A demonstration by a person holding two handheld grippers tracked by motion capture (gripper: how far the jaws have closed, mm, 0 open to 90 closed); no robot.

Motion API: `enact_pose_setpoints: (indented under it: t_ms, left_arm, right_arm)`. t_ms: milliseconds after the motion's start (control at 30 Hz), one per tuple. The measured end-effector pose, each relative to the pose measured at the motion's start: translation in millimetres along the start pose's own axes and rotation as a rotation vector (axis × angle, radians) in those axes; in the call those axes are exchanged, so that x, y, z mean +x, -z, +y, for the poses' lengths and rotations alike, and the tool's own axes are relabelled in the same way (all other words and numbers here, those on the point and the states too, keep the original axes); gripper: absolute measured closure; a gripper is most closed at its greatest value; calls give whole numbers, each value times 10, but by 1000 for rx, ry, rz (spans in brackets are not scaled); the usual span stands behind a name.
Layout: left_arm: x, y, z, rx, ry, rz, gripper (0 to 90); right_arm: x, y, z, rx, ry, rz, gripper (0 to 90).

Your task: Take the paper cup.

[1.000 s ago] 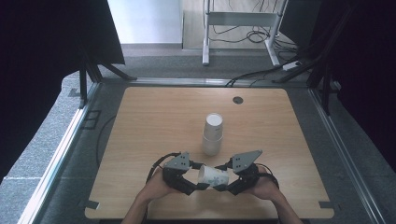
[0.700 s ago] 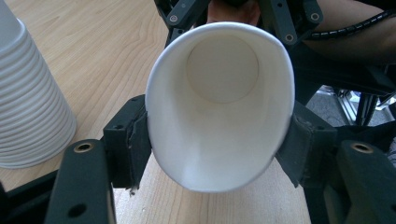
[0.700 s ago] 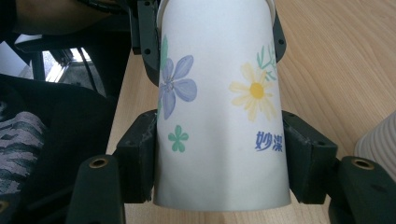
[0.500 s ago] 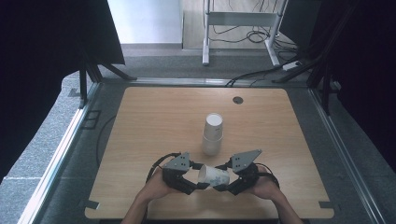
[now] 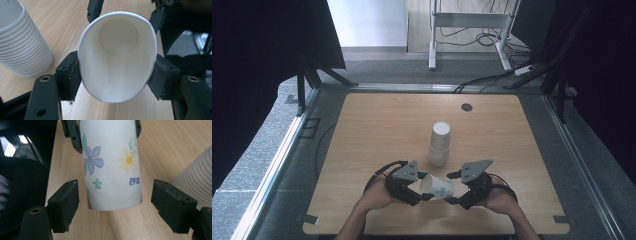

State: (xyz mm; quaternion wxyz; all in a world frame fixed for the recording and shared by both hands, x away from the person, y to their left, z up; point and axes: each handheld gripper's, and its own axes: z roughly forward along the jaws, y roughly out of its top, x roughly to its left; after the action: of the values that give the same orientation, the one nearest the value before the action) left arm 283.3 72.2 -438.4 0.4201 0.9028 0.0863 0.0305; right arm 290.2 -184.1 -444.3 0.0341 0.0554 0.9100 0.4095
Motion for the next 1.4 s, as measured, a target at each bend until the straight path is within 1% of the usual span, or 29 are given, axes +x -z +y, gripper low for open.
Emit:
enact_pose_setpoints:
  t_ms: [100,200,300,333,367,500,600,633,700,767,933,1033,1200,1333,1400]
  left_arm:
    - [-17,-10,91,50,-24,10,335]
    - [-29,-14,187,108,-58,16,335]
    - [-50,-17,272,156,-83,17,334]
    - [-61,-21,316,182,-101,19,333]
    - [-65,-24,338,196,-113,20,333]
    - [-96,-56,436,254,-149,17,331]
    - [-117,-102,504,296,-188,18,331]
    - [-133,-121,520,313,-187,20,330]
    - [-141,-158,558,341,-212,20,329]
    - [-151,-187,590,367,-227,23,328]
    - [-164,-232,641,396,-240,20,327]
    - [-173,-249,665,412,-254,15,325]
    - [-187,-263,684,423,-257,11,322]
    - [-180,-254,685,414,-253,7,321]
    - [-175,-244,675,397,-248,4,315]
  right_arm:
    - [28,-48,25,51,8,-6,214]
    - [51,-95,45,89,15,-9,215]
    - [72,-143,61,123,22,-14,216]
    - [74,-153,63,130,26,-14,218]
    - [84,-174,69,142,24,-15,221]
    - [100,-218,85,165,33,-16,234]
    - [111,-252,94,177,35,-10,245]
    - [113,-265,95,181,37,-9,249]
    - [116,-283,98,194,43,-10,257]
    - [119,-293,99,203,46,-9,268]
    - [125,-309,91,217,51,-8,297]
    - [121,-310,87,219,51,-2,318]
    - [120,-313,81,224,48,-2,356]
    - [118,-305,79,215,41,1,363]
    - [120,-299,78,210,29,8,365]
